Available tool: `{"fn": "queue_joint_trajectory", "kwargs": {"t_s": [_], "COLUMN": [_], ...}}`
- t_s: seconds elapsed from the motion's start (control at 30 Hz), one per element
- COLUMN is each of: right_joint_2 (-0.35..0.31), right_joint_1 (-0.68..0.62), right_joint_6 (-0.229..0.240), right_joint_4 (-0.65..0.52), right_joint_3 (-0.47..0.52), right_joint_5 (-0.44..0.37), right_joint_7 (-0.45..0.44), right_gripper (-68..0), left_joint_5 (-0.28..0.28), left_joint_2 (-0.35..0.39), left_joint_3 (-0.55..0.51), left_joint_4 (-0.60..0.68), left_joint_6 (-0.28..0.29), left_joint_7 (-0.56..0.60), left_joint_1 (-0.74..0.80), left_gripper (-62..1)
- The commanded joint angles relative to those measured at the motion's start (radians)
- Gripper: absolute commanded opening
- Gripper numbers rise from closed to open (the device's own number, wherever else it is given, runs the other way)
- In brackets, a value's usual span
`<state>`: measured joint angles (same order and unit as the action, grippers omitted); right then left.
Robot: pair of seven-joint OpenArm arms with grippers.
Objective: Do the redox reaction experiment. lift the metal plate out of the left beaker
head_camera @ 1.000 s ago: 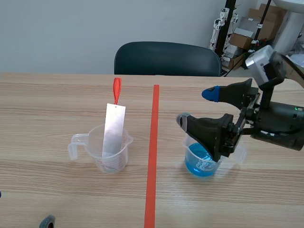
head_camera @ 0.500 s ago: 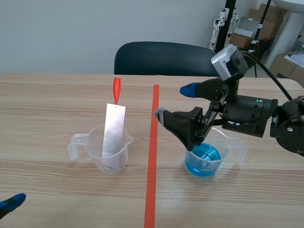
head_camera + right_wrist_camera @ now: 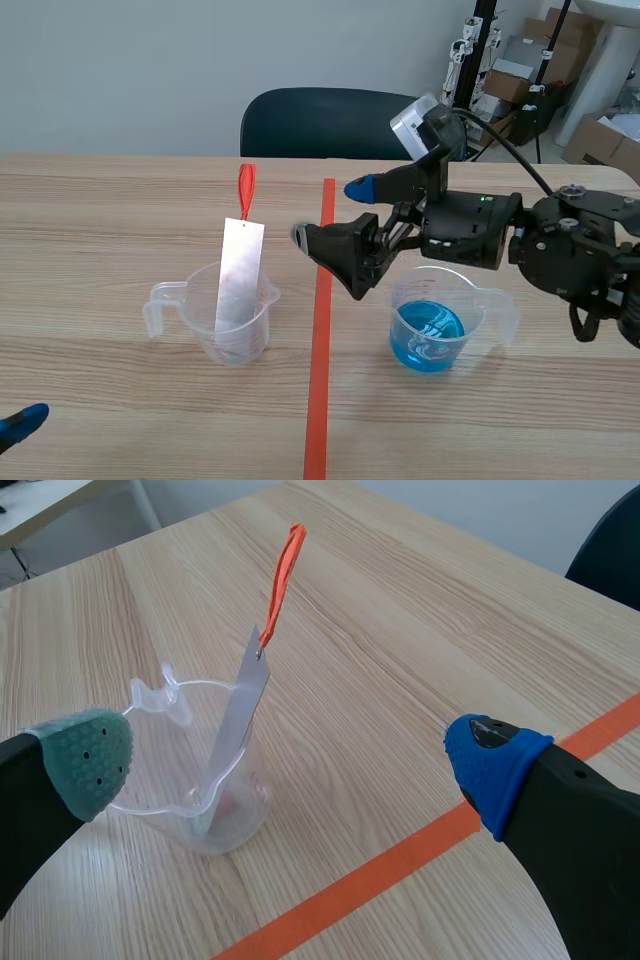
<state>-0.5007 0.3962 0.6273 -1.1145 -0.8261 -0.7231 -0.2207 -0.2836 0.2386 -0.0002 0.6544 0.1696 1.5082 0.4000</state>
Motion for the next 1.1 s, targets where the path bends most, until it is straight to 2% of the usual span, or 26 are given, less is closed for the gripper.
{"fn": "queue_joint_trajectory", "kwargs": {"t_s": [0.0,0.17,0.27,0.53,0.7,0.83,0.93,1.07], "right_joint_2": [0.015,0.061,0.079,0.119,0.139,0.152,0.151,0.149], "right_joint_1": [0.042,0.061,0.061,0.061,0.073,0.088,0.095,0.106], "right_joint_6": [0.003,0.003,0.002,0.01,0.007,-0.023,-0.063,-0.067], "right_joint_4": [0.003,0.04,0.04,0.04,0.041,0.048,0.051,0.061], "right_joint_3": [0.006,0.006,0.006,0.006,-0.036,-0.09,-0.124,-0.148], "right_joint_5": [-0.014,-0.013,-0.013,-0.013,-0.014,-0.016,-0.027,-0.054], "right_joint_7": [0.004,0.026,0.034,0.051,0.064,0.066,0.066,0.067], "right_gripper": [0.4,0.4,0.4,0.4,0.4,0.4,0.4,0.4], "left_joint_5": [0.011,0.015,0.037,0.036,0.036,0.036,0.036,0.036], "left_joint_2": [0.006,0.006,0.006,0.005,0.005,0.005,0.005,0.005], "left_joint_3": [-0.002,-0.002,-0.002,-0.002,-0.001,-0.001,-0.001,-0.001], "left_joint_4": [0.003,0.003,0.003,0.003,0.003,0.003,0.003,0.003], "left_joint_6": [0.002,0.002,0.003,0.002,0.002,0.002,0.002,0.002], "left_joint_7": [0.046,0.046,0.046,0.046,0.046,0.046,0.046,0.046], "left_joint_1": [-0.004,-0.02,-0.031,-0.032,-0.032,-0.032,-0.032,-0.032], "left_gripper": [1.4,1.4,1.4,1.4,1.4,1.4,1.4,1.4]}}
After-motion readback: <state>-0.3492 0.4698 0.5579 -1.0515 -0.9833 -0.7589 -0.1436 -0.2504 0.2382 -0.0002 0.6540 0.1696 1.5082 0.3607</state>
